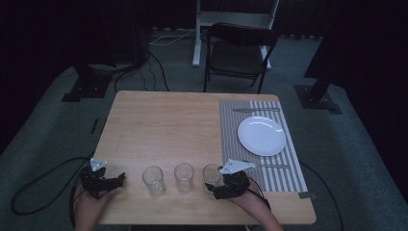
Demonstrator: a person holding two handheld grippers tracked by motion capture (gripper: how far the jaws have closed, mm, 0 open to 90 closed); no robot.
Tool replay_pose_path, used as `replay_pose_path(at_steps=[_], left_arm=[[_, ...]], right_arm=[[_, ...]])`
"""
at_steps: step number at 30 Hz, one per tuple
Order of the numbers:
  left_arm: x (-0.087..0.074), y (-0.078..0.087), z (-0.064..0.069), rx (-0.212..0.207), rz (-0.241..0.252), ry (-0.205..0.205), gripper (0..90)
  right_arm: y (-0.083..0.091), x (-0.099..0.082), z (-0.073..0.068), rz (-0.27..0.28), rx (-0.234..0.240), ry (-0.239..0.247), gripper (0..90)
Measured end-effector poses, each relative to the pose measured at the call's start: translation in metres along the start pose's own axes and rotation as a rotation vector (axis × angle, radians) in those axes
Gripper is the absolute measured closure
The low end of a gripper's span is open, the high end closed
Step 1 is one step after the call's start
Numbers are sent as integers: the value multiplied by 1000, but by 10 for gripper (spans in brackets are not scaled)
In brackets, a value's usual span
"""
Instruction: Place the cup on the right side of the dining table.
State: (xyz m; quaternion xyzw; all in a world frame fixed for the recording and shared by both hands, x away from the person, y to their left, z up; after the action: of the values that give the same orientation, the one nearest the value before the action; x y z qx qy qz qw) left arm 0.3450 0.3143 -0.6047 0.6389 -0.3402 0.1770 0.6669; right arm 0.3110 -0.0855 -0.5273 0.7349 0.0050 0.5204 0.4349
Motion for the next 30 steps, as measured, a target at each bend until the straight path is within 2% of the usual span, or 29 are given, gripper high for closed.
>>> replay_pose_path(at_steps=[10, 15, 20, 27, 30], left_arm=[[0, 0, 0, 0, -1, -1, 2], [0, 0, 0, 0, -1, -1, 2], [0, 0, 0, 0, -1, -1, 2], [0, 0, 0, 0, -1, -1, 2], [0, 0, 0, 0, -1, -1, 2]], right_arm=[[-7, 4, -1, 5, -12, 15, 245], [-9, 4, 0, -2, -37, 36, 279], [-10, 5, -1, -12, -57, 25, 282], [-9, 8, 3, -36, -52, 24, 284], [-7, 9, 5, -27, -61, 17, 284]])
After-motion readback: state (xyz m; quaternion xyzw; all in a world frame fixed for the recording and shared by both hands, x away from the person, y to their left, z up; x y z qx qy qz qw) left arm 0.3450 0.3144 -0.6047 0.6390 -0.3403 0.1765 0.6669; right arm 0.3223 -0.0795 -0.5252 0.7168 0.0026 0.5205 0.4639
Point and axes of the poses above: each handheld gripper's, and its own axes: y roughly backward along the jaws, x roughly out of its top, z roughly to its right, the point moved 8 cm from there along -y, roughly forward along the jaws, and after that the axes turned 3 degrees about -y, right-handed, at the moved point
